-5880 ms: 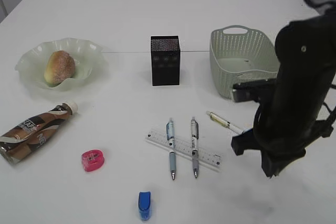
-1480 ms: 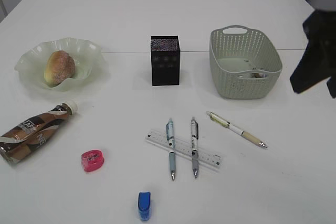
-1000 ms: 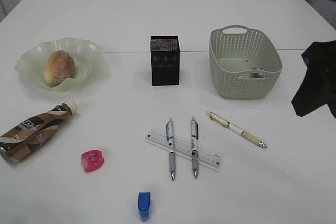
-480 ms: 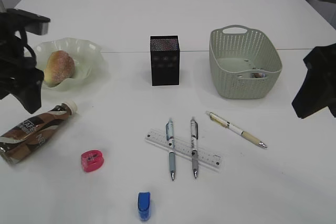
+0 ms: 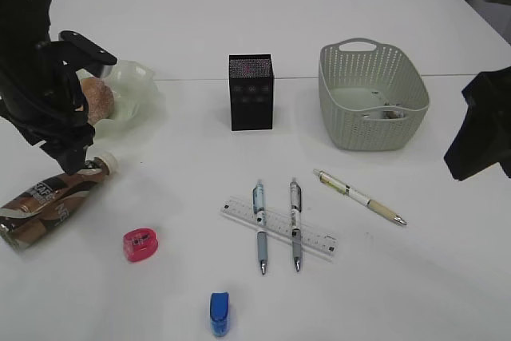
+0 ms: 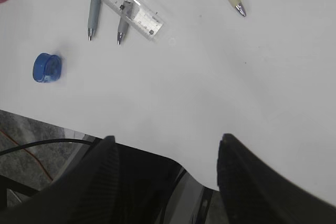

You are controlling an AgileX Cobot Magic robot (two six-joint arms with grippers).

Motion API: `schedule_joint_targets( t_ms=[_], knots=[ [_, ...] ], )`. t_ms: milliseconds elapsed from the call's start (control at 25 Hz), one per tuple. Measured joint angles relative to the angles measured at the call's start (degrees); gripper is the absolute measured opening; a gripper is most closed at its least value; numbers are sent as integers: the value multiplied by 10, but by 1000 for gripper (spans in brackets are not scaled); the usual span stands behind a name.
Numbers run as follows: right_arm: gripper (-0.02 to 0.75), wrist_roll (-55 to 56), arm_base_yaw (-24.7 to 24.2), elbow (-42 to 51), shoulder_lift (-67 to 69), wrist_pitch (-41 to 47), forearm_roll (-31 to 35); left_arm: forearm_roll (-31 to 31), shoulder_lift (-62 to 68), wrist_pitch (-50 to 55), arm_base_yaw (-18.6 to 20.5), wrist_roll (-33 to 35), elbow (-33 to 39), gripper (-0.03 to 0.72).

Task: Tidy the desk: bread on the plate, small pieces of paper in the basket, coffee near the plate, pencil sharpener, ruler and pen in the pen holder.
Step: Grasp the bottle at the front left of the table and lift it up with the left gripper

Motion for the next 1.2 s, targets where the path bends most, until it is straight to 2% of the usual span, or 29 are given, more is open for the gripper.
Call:
schedule_joint_targets(
  t_ms=[400, 680, 920, 1200],
  knots=[
    [438, 0, 0, 0, 0, 0, -1, -12, 56, -39, -1, 0, -2, 593],
    [438, -3, 0, 0, 0, 0, -1, 16, 86, -52, 0, 0, -2, 593],
    [438, -3, 0, 0, 0, 0, -1, 18, 99, -54, 21, -1, -2, 592],
    [438, -3, 0, 0, 0, -1, -1, -7, 103, -54, 37, -2, -2, 591]
  ],
)
